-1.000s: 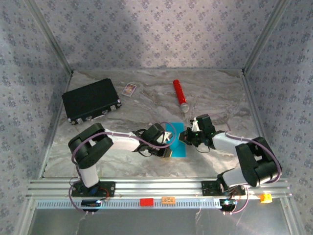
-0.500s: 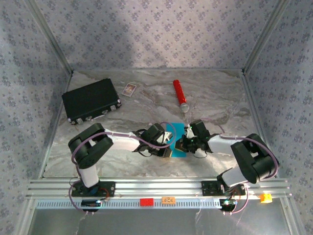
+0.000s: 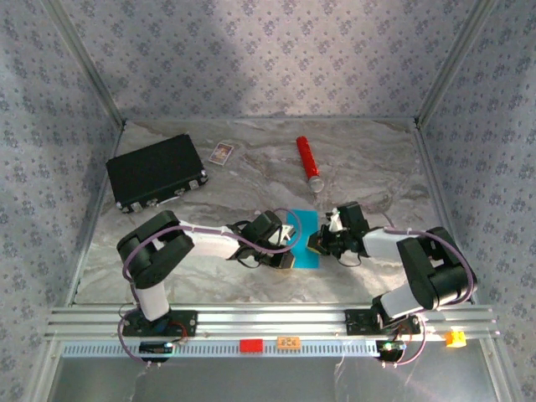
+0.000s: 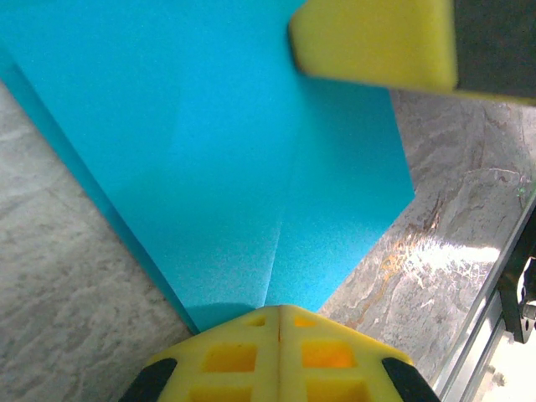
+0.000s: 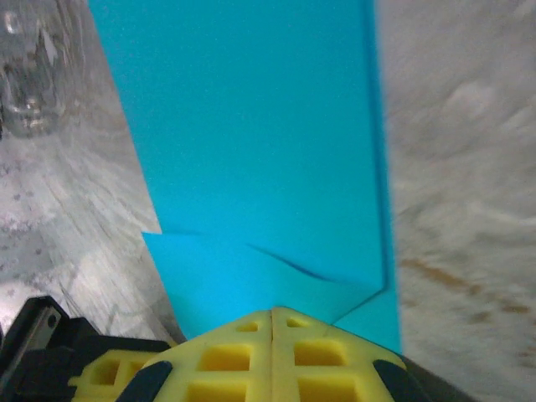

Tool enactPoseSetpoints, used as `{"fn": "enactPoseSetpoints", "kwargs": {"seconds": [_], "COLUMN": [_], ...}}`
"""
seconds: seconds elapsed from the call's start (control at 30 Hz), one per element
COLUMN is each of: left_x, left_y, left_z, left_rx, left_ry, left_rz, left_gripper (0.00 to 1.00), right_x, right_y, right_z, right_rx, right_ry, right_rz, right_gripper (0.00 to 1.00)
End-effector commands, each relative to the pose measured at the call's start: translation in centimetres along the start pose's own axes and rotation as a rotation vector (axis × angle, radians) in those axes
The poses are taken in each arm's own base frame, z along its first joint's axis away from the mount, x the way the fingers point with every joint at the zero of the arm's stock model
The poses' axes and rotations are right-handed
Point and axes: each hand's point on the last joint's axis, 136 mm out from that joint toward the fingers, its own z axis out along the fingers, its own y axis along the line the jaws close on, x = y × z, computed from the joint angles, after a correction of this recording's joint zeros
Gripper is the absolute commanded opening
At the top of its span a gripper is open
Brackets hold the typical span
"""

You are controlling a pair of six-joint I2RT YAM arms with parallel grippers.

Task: Fold a paper plane with a square sheet of paper (pick it up from the middle)
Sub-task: Fold the triangle a second time at the center of the table.

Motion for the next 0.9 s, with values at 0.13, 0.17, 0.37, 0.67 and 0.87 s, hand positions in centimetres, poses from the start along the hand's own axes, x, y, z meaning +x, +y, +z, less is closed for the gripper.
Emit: {"fn": "enactPoseSetpoints", "kwargs": {"seconds": [0.13, 0.17, 0.37, 0.67, 0.87], "left_x": [2.4, 2.5, 2.4, 2.4, 2.3], "left_y": [2.1, 2.2, 2.1, 2.1, 2.0], "left_z": [0.5, 0.5, 0.4, 0.5, 0.5], "left_rx": [-0.065, -0.067, -0.065, -0.067, -0.066], "left_ry": [0.075, 0.076, 0.074, 0.077, 0.081], "left_rz": [-0.048, -0.049, -0.048, -0.048, -0.047], "left_gripper": [0.00, 0.00, 0.00, 0.00, 0.00], "right_x": [-2.1, -2.1, -1.5, -1.7, -3.8], "right_y": [-0.7, -0.2, 2.9, -0.8, -1.1], "right_z": [-1.6, -1.8, -1.8, -0.1, -1.2], "right_rx": [0.062, 0.044, -0.047, 0.029, -0.009], "right_ry": [-0.098, -0.100, -0.092, -0.065, -0.111], "right_rz": [0.006, -0.006, -0.078, -0.007, 0.040], "right_gripper": [0.05, 0.06, 0.06, 0.03, 0.03]}}
